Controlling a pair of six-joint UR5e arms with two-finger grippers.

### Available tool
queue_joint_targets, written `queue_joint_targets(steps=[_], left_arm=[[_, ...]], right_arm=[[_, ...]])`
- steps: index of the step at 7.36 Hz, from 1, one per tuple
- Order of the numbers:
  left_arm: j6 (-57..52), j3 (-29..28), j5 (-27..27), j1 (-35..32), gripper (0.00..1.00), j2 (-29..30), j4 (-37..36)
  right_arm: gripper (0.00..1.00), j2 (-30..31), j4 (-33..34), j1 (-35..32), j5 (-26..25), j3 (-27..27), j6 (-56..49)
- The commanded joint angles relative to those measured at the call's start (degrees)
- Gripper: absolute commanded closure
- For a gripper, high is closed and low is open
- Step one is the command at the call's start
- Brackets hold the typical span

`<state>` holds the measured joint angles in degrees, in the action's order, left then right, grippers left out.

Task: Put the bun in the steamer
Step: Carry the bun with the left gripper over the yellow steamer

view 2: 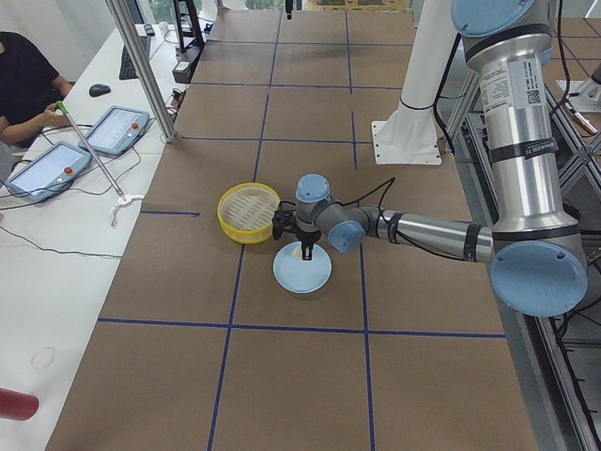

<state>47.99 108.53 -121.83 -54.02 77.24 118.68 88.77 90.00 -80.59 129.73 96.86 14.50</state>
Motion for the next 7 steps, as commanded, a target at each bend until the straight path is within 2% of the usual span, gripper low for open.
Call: queue_joint_targets(steps=[1,2,3,4,5,6,7], left_arm=[[-8.48,5.0,0.01,-6.67,0.76,4.55,-15.06],[-10.88,5.2,0.1,-10.54,0.76,11.9,-24.54],[-11.68,4.85,0.1,-10.92,0.76,19.72,-34.12],[-11.69,3.45,0.18,-10.67,0.76,26.84,-40.13],[-11.08,-0.21,-0.16,-10.32,0.76,32.83,-42.02],[-10.81,-5.21,-0.34,-7.27,0.76,37.33,-41.78],[-10.73,-8.83,-0.78,-3.15,0.76,39.03,-40.29]], right_arm=[[0.0,0.0,0.0,0.0,0.0,0.0,0.0],[0.0,0.0,0.0,0.0,0.0,0.0,0.0],[0.0,0.0,0.0,0.08,0.0,0.0,0.0],[0.0,0.0,0.0,0.0,0.0,0.0,0.0],[0.0,0.0,0.0,0.0,0.0,0.0,0.0],[0.0,0.0,0.0,0.0,0.0,0.0,0.0],[0.0,0.0,0.0,0.08,0.0,0.0,0.0]])
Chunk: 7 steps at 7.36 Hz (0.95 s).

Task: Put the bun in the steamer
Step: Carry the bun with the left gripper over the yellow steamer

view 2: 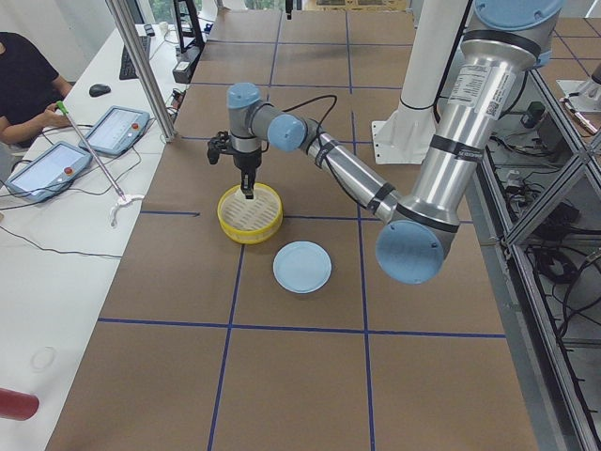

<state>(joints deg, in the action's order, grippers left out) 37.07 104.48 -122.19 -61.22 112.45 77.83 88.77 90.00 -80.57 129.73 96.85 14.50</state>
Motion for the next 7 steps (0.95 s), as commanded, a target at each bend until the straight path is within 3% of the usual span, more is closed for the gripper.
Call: queue_joint_targets(steps=[1,2,5,7], left_arm=[[2.46,-9.16,-0.42,5.57,0.76,4.18,6.74],[5.36,-11.9,-0.16,7.33,0.76,3.92,11.42],[5.03,-15.34,0.02,9.53,0.76,3.92,12.77],[5.21,-17.9,0.11,9.81,0.75,3.39,17.51]], right_arm=[[0.0,0.0,0.0,0.06,0.0,0.0,0.0],[0.0,0.0,0.0,0.06,0.0,0.0,0.0],[0.0,0.0,0.0,-0.03,0.0,0.0,0.0],[0.0,0.0,0.0,-0.03,0.0,0.0,0.0]])
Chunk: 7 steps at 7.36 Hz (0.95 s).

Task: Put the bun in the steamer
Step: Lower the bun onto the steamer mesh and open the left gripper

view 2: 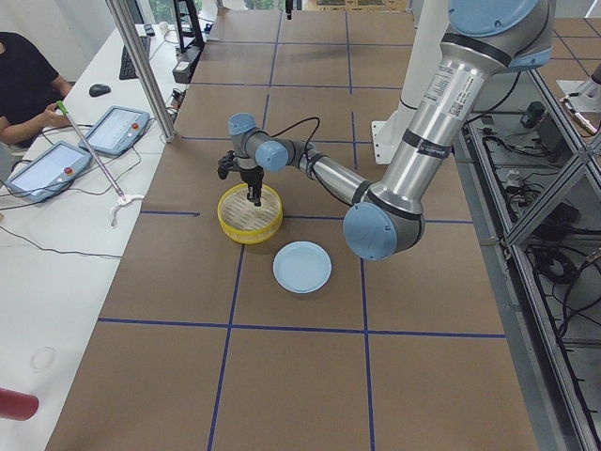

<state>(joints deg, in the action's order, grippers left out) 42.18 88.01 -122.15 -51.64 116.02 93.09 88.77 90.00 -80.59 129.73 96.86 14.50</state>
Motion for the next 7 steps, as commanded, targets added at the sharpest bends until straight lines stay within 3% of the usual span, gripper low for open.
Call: queue_joint_targets(steps=[1,2,4,7], left_arm=[[0.1,-1.61,0.07,0.22,0.58,-0.18,2.27],[0.1,-1.26,0.07,0.22,0.01,-0.18,2.27],[0.1,-0.65,0.16,0.13,0.0,-0.18,2.27],[-0.78,12.15,0.16,-3.72,0.0,-4.9,1.83]], right_arm=[[0.0,0.0,0.0,-0.01,0.0,0.0,0.0],[0.0,0.0,0.0,-0.01,0.0,0.0,0.0],[0.0,0.0,0.0,-0.01,0.0,0.09,0.0],[0.0,0.0,0.0,-0.01,0.0,0.0,0.0]])
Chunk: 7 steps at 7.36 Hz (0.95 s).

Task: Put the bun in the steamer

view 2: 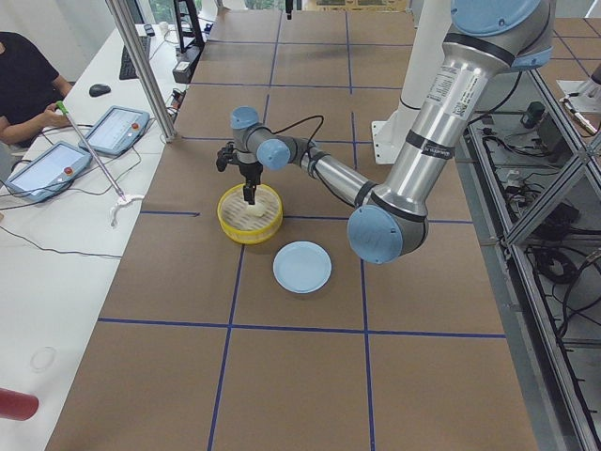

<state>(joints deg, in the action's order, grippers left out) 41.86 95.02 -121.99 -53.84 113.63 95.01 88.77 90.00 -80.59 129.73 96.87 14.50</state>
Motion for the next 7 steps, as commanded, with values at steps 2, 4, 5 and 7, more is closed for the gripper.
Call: queue_joint_targets(steps=[2,4,5,7], left_arm=[[-9.55,8.85,-0.44,-12.38,0.0,-4.46,-3.75],[-29.98,10.1,-1.92,-24.66,0.0,-10.15,-8.61],[-37.22,8.97,-5.85,-29.25,0.0,-14.36,-8.79],[-43.74,5.11,-7.56,-34.3,0.0,-21.49,-8.27]], right_arm=[[0.0,0.0,0.0,0.0,0.0,-0.01,0.0],[0.0,0.0,0.0,0.08,0.0,-0.01,0.0],[0.0,0.0,0.0,0.0,0.0,-0.01,0.0],[0.0,0.0,0.0,0.0,0.0,-0.01,0.0]])
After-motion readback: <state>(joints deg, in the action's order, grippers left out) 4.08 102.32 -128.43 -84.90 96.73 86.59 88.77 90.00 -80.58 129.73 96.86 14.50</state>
